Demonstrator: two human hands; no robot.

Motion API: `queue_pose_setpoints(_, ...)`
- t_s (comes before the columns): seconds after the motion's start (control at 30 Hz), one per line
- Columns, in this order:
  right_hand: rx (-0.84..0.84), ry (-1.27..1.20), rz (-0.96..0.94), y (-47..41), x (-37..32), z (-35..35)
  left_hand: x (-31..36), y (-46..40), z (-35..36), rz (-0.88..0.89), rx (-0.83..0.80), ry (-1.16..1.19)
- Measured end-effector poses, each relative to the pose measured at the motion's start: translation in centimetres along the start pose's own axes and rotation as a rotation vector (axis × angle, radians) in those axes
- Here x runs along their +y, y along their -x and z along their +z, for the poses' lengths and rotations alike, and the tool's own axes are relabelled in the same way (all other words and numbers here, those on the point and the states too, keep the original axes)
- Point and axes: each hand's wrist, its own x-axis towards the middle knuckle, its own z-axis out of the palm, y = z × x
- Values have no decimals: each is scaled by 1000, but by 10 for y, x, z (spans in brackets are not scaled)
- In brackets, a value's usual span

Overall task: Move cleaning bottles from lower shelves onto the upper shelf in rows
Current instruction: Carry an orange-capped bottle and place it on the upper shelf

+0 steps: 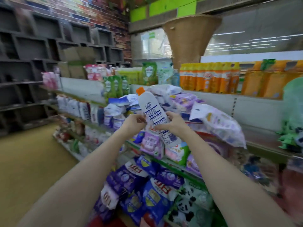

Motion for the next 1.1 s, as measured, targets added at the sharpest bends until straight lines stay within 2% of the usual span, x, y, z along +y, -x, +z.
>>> queue_pose_setpoints(0.27,-228,-148,15,37,-36,210,-147,116,-121,-189,135,-50)
queue_pose_setpoints(0.5,-431,-253,57,81,-60,345,-229,218,-190,-350,246,-22)
queue_pose_setpoints(0.8,-630,-310,137,122,-54,445,-295,301,-217,-508,328,57)
queue_pose_setpoints(1.1,-747,-348,289,92,1,524,-376,291,-205,-670,378,129)
